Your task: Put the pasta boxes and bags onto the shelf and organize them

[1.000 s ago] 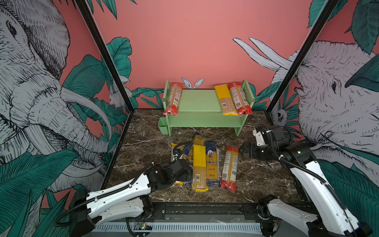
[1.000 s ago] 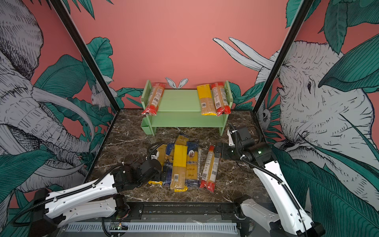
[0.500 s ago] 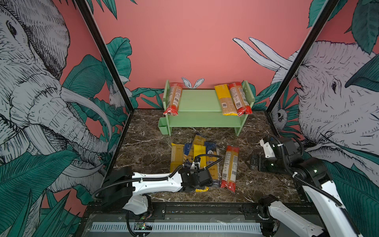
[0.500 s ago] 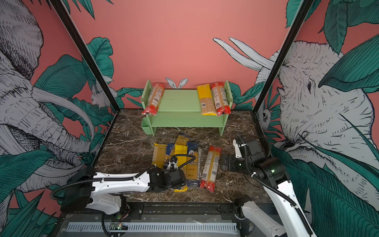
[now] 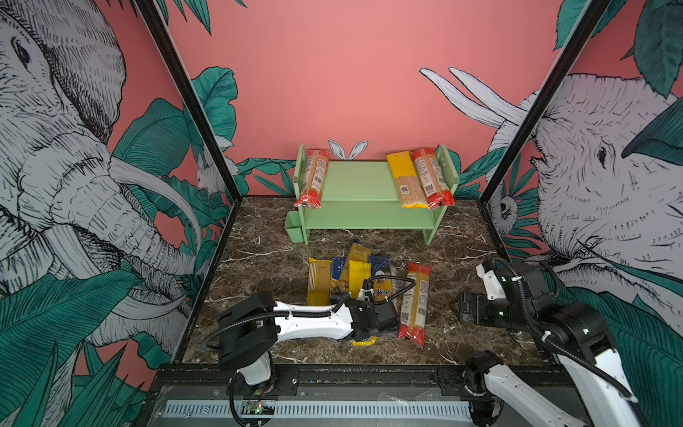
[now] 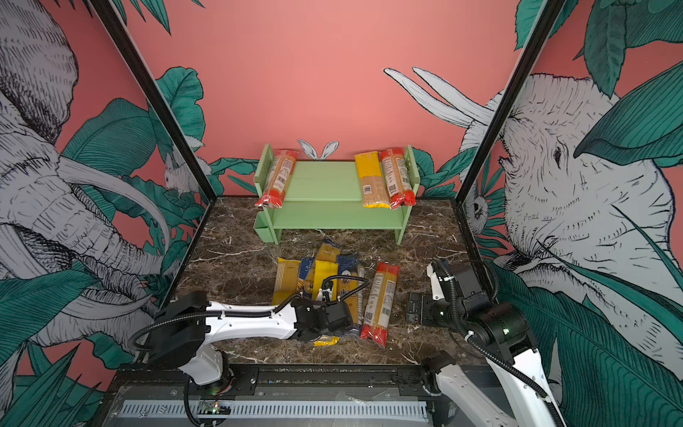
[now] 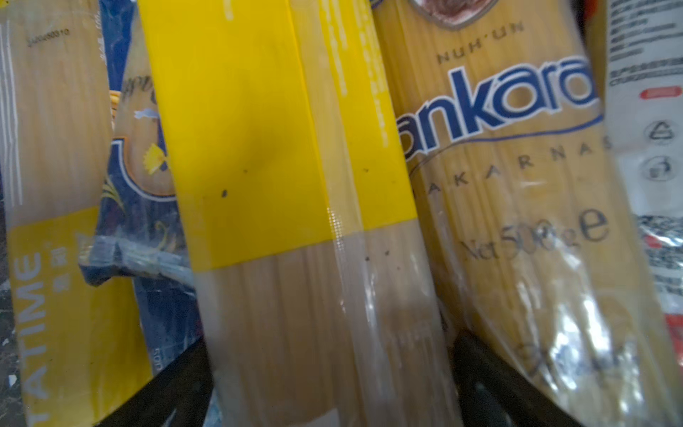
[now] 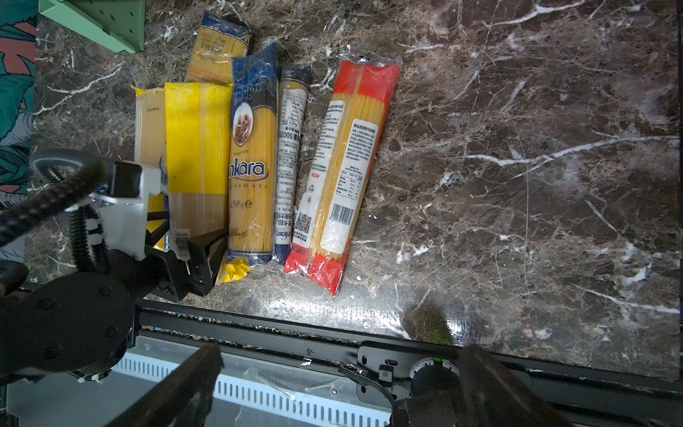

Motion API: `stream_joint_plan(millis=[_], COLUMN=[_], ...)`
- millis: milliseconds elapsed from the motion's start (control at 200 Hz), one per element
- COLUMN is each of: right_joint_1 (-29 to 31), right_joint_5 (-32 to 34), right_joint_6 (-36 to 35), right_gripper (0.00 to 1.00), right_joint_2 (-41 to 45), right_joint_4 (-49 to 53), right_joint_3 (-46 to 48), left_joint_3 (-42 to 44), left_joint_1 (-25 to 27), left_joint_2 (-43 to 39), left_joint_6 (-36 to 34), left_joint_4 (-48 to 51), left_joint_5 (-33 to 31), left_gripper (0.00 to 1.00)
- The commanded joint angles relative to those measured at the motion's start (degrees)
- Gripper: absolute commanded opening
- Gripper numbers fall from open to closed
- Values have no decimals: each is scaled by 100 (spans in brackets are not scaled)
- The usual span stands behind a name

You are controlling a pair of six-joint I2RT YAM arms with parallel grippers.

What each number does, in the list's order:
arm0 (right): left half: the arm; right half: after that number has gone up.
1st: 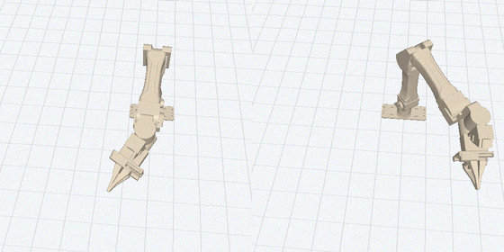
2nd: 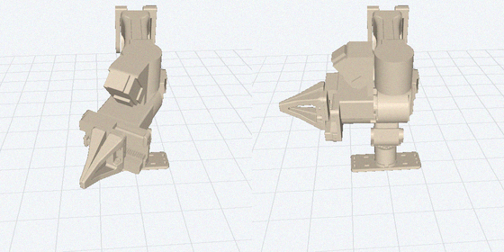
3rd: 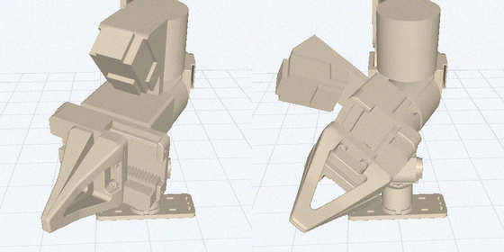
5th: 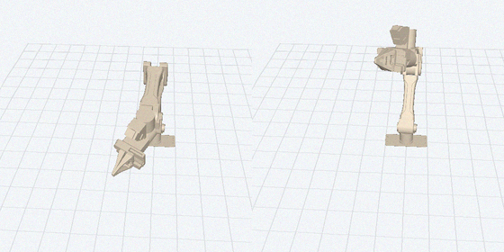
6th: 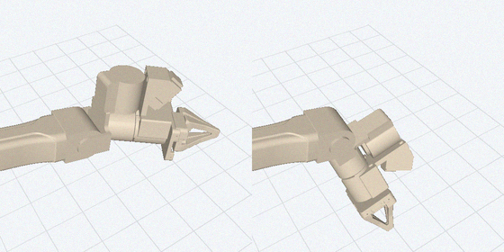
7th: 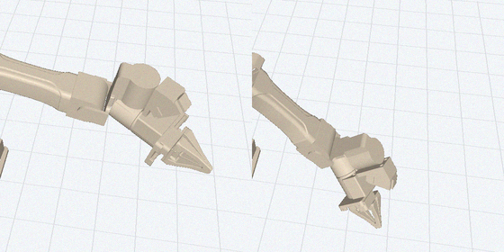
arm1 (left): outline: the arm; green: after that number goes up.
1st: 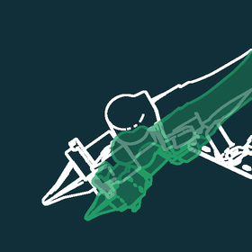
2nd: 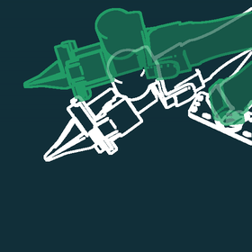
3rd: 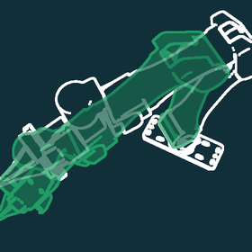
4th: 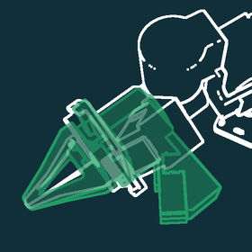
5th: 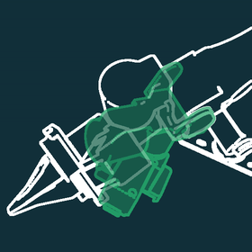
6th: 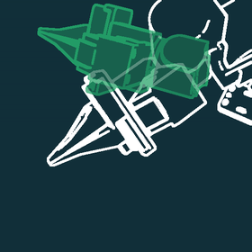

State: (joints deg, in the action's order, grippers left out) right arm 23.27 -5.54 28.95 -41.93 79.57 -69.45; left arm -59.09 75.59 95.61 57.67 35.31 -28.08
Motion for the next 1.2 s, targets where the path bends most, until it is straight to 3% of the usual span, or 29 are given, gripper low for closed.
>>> stream_joint_plan(millis=[0,215,290,475,500,580,665,875,1195], right_joint_1=[20,19,20,20,20,20,20,19,20], right_joint_5=[106,172,134,80,74,62,21,-80,-168], right_joint_6=[-173,-405,-447,-516,-518,-514,-477,-324,-135], right_gripper=[99,99,99,99,99,99,99,99,99], right_joint_2=[10,-86,-130,-210,-210,-227,-228,-236,-382], right_joint_4=[180,217,182,143,138,113,66,-137,-420], right_joint_3=[-6,-112,-113,-148,-148,-143,-121,-26,-22], left_joint_3=[-231,-56,2,-31,-35,-63,-80,85,501], left_joint_1=[9,2,1,4,2,7,2,7,-201], left_joint_2=[299,376,330,73,27,-132,-340,-1131,-2224], left_joint_6=[339,764,846,871,849,792,722,407,-334], left_joint_4=[381,524,591,875,900,1062,1271,1413,723], left_joint_5=[59,118,116,22,7,-48,-96,-302,-148], left_gripper=[99,99,93,50,38,16,0,0,0])
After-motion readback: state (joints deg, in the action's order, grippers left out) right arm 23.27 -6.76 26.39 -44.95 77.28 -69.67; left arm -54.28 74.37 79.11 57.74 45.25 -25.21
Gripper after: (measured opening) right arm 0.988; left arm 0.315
